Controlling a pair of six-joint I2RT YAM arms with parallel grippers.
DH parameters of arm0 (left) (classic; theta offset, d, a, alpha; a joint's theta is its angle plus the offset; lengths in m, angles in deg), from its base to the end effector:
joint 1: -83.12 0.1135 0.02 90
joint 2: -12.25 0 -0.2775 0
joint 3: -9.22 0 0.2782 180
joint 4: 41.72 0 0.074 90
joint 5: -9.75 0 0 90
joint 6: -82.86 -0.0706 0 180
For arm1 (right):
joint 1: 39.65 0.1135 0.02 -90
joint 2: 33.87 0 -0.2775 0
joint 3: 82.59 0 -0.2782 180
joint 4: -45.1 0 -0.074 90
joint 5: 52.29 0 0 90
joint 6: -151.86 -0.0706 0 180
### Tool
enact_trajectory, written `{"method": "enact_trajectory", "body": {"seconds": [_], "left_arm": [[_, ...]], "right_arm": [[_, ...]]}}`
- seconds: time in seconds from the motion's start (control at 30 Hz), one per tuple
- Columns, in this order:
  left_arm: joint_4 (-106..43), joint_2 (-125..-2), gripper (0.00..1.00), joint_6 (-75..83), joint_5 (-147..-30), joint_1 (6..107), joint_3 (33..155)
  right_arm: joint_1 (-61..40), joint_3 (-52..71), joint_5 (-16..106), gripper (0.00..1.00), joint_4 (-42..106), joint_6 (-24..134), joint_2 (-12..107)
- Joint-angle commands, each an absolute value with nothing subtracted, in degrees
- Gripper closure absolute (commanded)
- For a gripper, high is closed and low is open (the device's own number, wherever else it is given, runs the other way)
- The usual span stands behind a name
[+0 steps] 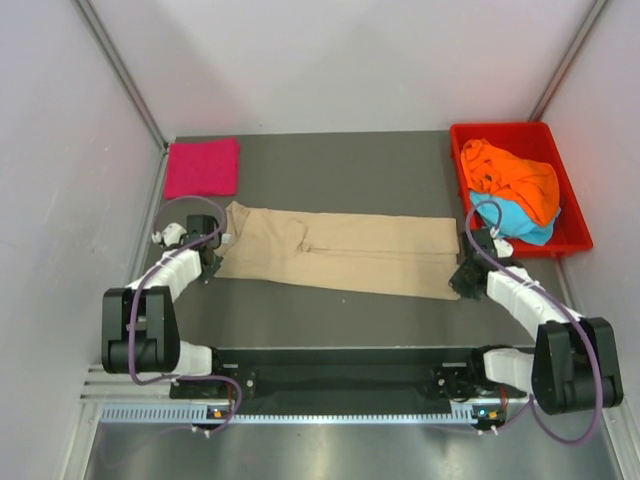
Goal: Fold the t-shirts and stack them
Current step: Fold the tshirt
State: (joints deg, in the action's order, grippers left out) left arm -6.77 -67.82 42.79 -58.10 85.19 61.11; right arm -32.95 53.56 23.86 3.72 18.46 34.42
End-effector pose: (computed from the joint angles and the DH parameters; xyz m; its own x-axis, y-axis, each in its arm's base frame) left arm 0.2792 0.0367 0.1311 -0.4179 -0.7244 -0.5483 -0.8134 0.5672 -0.1294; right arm 0.2294 0.0099 0.1262 -0.6692 0.5931 -0.4477 0.6110 0.7821 0.1228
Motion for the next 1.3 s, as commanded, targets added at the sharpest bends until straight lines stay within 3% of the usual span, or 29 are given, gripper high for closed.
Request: {"method": "enact_trajectory", "body": {"seconds": [0.0, 0.17, 0.2, 0.27, 0.3, 0.33, 0.43, 0.53, 0.73, 0.83, 0.87, 1.1, 1.27], "left_arm": [[-4.7, -67.6, 1.0, 41.4, -50.0, 87.0, 64.7], [-6.2, -65.9, 1.0, 42.6, -52.7, 86.9, 65.0], [-6.2, -66.0, 0.99, 41.8, -53.2, 87.0, 65.3], [-4.0, -66.1, 0.91, 41.6, -51.5, 87.0, 66.1], [-3.4, -65.5, 0.74, 41.8, -50.6, 87.2, 66.3], [-2.5, -65.0, 0.68, 41.9, -49.6, 87.3, 66.3], [-1.9, -61.9, 0.55, 41.7, -49.4, 88.5, 66.7], [-1.9, -58.2, 0.5, 41.3, -51.2, 90.6, 67.5], [-5.4, -53.9, 0.51, 40.1, -66.7, 93.2, 64.5], [-6.1, -52.2, 0.57, 43.0, -73.3, 93.2, 60.8], [-6.5, -51.2, 0.58, 43.6, -74.0, 93.2, 59.5], [-8.1, -41.1, 0.55, 44.5, -70.0, 93.4, 53.8], [-19.8, -40.3, 0.55, 41.3, -81.8, 93.3, 54.7]], "right_arm": [[-31.7, 55.6, 26.0, 1.0, -3.5, 17.3, 33.3], [-27.2, 55.8, 24.4, 0.93, -9.7, 14.2, 30.0], [-26.3, 55.8, 24.3, 0.88, -10.6, 13.8, 29.2], [-23.7, 55.2, 24.2, 0.79, -12.4, 12.1, 28.2], [-22.9, 54.8, 23.8, 0.77, -13.3, 11.2, 27.8], [-21.3, 53.4, 22.8, 0.75, -14.8, 9.9, 27.4], [-20.0, 49.7, 22.2, 0.72, -17.0, 9.6, 26.7], [-19.4, 43.6, 22.1, 0.64, -18.4, 12.4, 26.6], [-17.5, 27.3, 33.8, 0.49, -4.1, 35.2, 33.5], [-16.6, 18.0, 50.9, 0.41, 3.0, 46.1, 42.0], [-15.5, 14.3, 50.9, 0.39, 2.2, 48.5, 45.0], [-12.2, -3.9, 58.8, 0.36, 4.3, 59.9, 63.4], [-11.4, -9.8, 61.4, 0.36, 4.2, 63.2, 70.7]]}}
